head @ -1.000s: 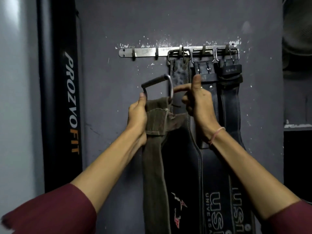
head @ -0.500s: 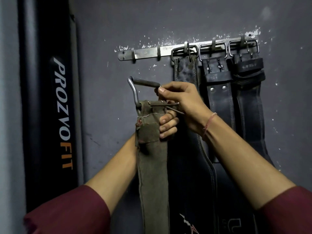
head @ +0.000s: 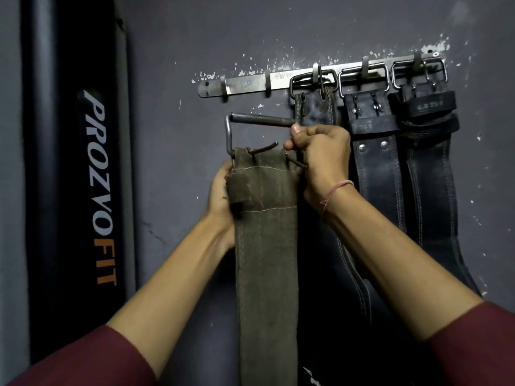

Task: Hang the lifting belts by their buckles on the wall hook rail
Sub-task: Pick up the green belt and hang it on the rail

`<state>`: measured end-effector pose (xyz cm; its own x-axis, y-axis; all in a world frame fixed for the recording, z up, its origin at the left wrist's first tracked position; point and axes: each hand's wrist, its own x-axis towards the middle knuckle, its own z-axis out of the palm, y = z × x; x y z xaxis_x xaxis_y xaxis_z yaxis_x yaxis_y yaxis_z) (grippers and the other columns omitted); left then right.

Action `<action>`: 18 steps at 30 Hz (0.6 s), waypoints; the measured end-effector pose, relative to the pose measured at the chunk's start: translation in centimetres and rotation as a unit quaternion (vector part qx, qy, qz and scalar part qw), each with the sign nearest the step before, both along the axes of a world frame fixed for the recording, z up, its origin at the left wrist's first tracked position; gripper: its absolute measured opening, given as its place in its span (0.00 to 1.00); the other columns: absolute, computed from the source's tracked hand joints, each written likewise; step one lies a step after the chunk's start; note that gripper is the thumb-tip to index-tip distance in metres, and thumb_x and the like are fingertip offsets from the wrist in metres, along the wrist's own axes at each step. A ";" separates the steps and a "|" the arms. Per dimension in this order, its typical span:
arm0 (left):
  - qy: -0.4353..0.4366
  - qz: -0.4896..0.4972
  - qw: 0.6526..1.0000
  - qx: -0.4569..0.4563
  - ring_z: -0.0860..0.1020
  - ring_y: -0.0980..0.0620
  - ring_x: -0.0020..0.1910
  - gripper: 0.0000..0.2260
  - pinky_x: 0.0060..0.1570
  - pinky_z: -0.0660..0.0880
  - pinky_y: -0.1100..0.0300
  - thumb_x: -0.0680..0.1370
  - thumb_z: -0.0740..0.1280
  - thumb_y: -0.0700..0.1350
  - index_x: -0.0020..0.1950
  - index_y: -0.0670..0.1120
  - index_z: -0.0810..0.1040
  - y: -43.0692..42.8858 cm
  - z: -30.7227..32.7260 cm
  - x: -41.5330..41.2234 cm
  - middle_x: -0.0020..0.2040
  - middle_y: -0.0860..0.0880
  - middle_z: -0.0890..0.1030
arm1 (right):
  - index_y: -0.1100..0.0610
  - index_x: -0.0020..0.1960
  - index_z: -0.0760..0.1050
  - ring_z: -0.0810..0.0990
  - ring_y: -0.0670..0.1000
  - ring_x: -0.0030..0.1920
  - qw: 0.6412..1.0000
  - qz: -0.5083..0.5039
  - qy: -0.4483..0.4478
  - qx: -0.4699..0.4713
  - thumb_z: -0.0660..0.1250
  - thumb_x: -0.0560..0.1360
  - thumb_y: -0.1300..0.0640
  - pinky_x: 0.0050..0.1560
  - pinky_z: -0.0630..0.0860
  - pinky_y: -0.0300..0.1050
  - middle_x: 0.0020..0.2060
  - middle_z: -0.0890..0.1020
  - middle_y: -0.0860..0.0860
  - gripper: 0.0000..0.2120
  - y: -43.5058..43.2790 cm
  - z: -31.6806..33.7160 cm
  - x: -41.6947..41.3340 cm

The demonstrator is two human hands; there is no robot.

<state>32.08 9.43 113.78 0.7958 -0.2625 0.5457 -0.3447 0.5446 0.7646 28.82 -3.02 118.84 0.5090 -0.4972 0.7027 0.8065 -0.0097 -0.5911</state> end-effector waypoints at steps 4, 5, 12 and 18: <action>-0.083 0.032 0.995 0.039 0.83 0.53 0.33 0.40 0.38 0.78 0.59 0.80 0.44 0.69 0.41 0.41 0.84 1.8 2.1 -0.7 0.32 0.47 0.84 | 0.56 0.24 0.75 0.79 0.51 0.30 0.996 -0.078 -0.005 0.031 0.71 0.70 0.58 0.44 0.82 0.59 0.23 0.81 0.49 0.16 -0.1 0.8 1.1; -0.096 0.050 0.993 0.045 0.82 0.54 0.32 0.37 0.35 0.78 0.61 0.80 0.45 0.68 0.44 0.43 0.82 1.9 2.8 -0.8 0.32 0.49 0.84 | 0.56 0.25 0.75 0.79 0.50 0.30 0.995 -0.089 -0.005 0.035 0.71 0.70 0.57 0.43 0.83 0.59 0.23 0.81 0.48 0.16 -0.1 1.1 1.4; -0.189 0.304 0.933 0.038 0.74 0.52 0.35 0.15 0.38 0.71 0.58 0.85 0.55 0.50 0.41 0.50 0.74 -0.6 6.6 1.3 0.36 0.50 0.76 | 0.59 0.33 0.79 0.75 0.40 0.24 0.987 -0.157 -0.041 0.000 0.71 0.77 0.57 0.31 0.72 0.34 0.26 0.81 0.47 0.14 0.5 4.2 1.8; -0.235 0.445 0.864 0.019 0.69 0.57 0.32 0.18 0.32 0.66 0.69 0.85 0.56 0.50 0.35 0.50 0.70 -1.5 12.1 2.5 0.32 0.53 0.71 | 0.64 0.36 0.80 0.77 0.42 0.29 0.972 -0.218 -0.069 -0.055 0.72 0.76 0.57 0.30 0.68 0.33 0.32 0.84 0.53 0.13 0.0 9.6 1.7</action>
